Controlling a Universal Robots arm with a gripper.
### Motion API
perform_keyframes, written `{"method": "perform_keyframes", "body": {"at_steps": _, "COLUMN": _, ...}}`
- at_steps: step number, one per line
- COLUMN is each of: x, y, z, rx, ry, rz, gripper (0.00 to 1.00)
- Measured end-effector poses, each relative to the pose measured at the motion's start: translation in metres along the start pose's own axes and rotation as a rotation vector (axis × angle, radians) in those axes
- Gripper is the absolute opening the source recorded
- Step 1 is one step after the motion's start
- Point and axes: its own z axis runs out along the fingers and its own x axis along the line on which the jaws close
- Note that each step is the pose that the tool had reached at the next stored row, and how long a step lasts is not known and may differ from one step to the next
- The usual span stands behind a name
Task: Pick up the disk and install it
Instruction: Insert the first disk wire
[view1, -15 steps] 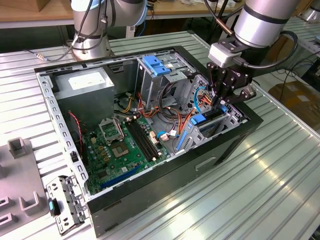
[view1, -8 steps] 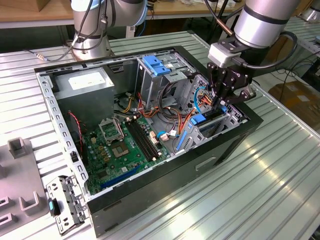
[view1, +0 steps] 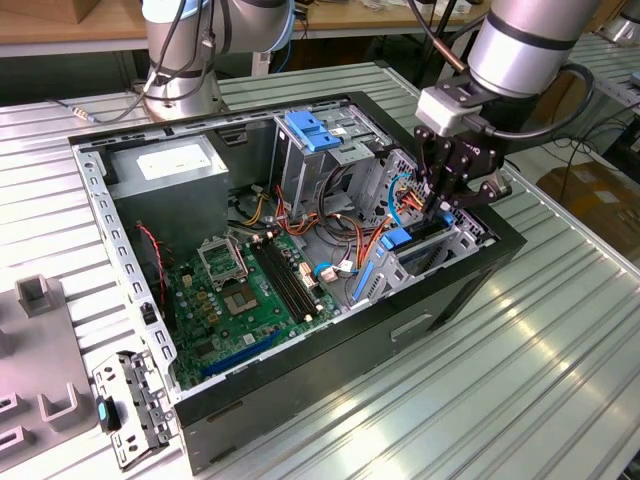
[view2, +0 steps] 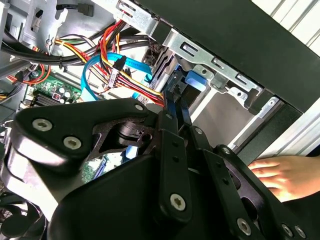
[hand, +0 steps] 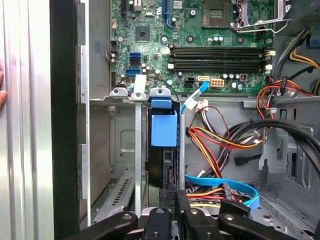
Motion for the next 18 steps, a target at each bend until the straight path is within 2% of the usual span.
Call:
{"method": "perform_keyframes", "body": {"at_steps": 8, "x": 0.0, "y": 0.0001, "z": 0.0017, "rx": 0.0, "ry": 0.0002, "rz": 0.001, "gripper": 0.17}}
{"method": "perform_keyframes", "body": {"at_steps": 15, "x": -0.0001, "y": 0.0003, "z": 0.0071, "rx": -0.0016, "ry": 0.0003, "rz": 0.002, "gripper": 0.17}}
{"method": "perform_keyframes", "body": {"at_steps": 18, "x": -0.0002, "y": 0.0003, "z": 0.0075, "rx": -0.0018, "ry": 0.0005, "rz": 0.002, "gripper": 0.17}}
